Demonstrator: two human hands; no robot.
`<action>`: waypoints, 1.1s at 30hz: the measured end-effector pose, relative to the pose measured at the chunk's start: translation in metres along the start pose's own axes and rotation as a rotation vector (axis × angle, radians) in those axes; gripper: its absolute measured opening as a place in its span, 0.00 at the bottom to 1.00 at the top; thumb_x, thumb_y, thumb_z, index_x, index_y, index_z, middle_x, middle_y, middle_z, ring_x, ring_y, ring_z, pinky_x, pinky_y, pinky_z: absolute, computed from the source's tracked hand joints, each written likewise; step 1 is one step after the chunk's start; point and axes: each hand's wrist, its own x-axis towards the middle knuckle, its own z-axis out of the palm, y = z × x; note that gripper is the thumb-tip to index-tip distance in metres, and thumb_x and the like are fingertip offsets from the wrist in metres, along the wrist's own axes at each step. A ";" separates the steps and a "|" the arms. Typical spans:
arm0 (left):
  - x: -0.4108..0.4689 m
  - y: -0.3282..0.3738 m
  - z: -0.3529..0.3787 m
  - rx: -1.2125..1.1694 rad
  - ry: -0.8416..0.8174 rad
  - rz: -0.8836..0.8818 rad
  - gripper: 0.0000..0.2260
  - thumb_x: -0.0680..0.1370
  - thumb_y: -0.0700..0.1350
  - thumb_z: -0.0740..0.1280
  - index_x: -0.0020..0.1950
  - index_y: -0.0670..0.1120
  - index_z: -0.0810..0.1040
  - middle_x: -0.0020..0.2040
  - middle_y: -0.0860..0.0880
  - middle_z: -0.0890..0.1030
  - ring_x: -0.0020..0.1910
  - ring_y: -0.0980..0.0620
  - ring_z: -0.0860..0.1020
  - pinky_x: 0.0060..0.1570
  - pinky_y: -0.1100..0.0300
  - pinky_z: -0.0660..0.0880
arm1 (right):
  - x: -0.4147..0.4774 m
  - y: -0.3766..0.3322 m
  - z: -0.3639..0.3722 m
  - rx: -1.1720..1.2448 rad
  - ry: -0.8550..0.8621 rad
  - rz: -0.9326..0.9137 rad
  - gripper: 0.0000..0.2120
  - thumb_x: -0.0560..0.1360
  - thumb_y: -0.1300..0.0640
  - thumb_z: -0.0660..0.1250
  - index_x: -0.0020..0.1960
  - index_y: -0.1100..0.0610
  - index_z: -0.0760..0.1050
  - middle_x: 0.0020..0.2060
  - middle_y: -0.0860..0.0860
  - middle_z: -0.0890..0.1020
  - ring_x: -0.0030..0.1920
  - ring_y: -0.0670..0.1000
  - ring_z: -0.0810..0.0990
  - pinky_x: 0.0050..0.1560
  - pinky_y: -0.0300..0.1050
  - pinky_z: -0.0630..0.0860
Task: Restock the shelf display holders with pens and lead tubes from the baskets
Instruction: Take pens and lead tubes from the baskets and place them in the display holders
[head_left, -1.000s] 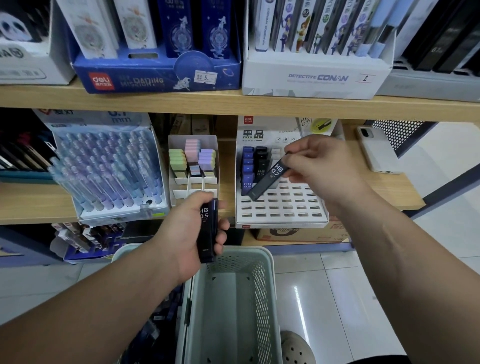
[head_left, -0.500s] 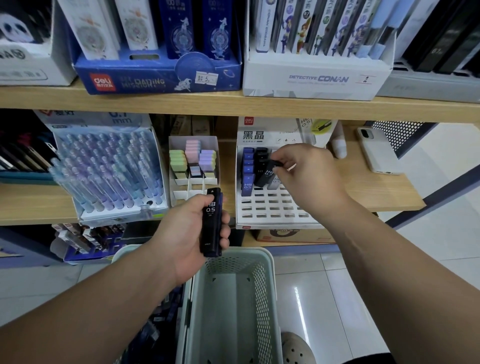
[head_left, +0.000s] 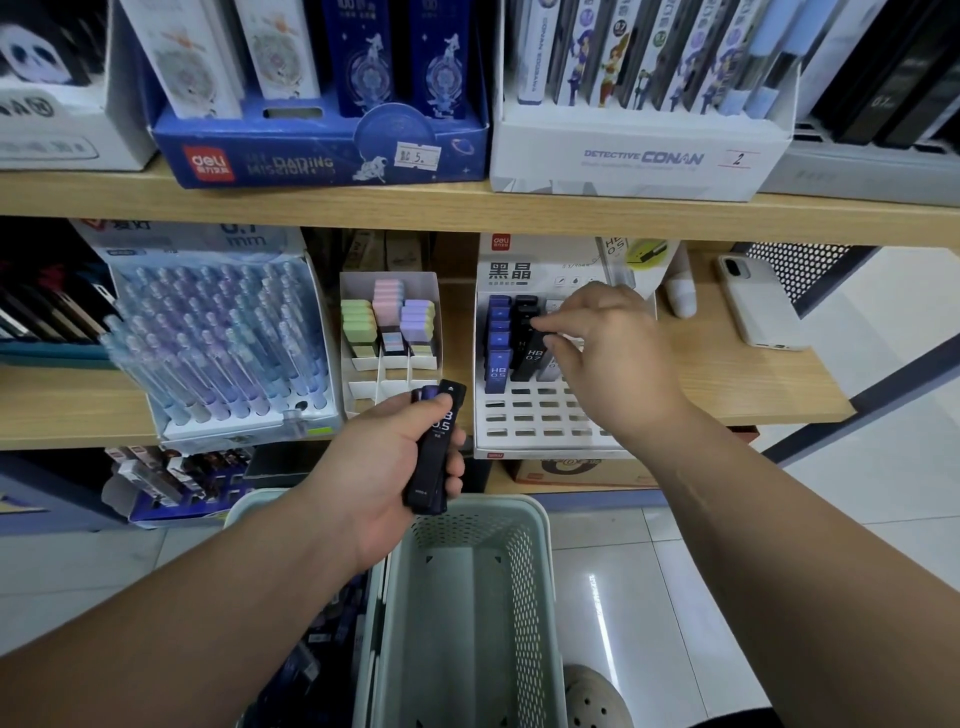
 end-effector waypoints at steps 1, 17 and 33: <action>0.000 0.000 0.000 0.001 0.002 0.002 0.07 0.81 0.43 0.67 0.56 0.41 0.76 0.35 0.44 0.79 0.28 0.49 0.75 0.26 0.57 0.73 | 0.000 0.002 0.002 -0.007 -0.004 0.003 0.11 0.74 0.64 0.73 0.55 0.54 0.87 0.48 0.56 0.83 0.51 0.62 0.78 0.53 0.50 0.74; 0.000 0.000 0.001 0.110 -0.097 0.128 0.17 0.69 0.48 0.75 0.55 0.43 0.83 0.41 0.42 0.82 0.28 0.51 0.76 0.25 0.61 0.72 | -0.008 -0.039 -0.012 0.816 -0.551 0.330 0.04 0.76 0.57 0.74 0.45 0.58 0.84 0.35 0.53 0.86 0.34 0.47 0.82 0.30 0.36 0.72; 0.001 0.001 0.003 -0.049 -0.029 -0.012 0.10 0.83 0.39 0.62 0.61 0.38 0.78 0.49 0.40 0.86 0.32 0.51 0.79 0.28 0.60 0.76 | -0.001 0.011 -0.013 0.402 0.010 0.321 0.06 0.77 0.59 0.72 0.53 0.51 0.83 0.40 0.44 0.83 0.40 0.45 0.82 0.49 0.50 0.81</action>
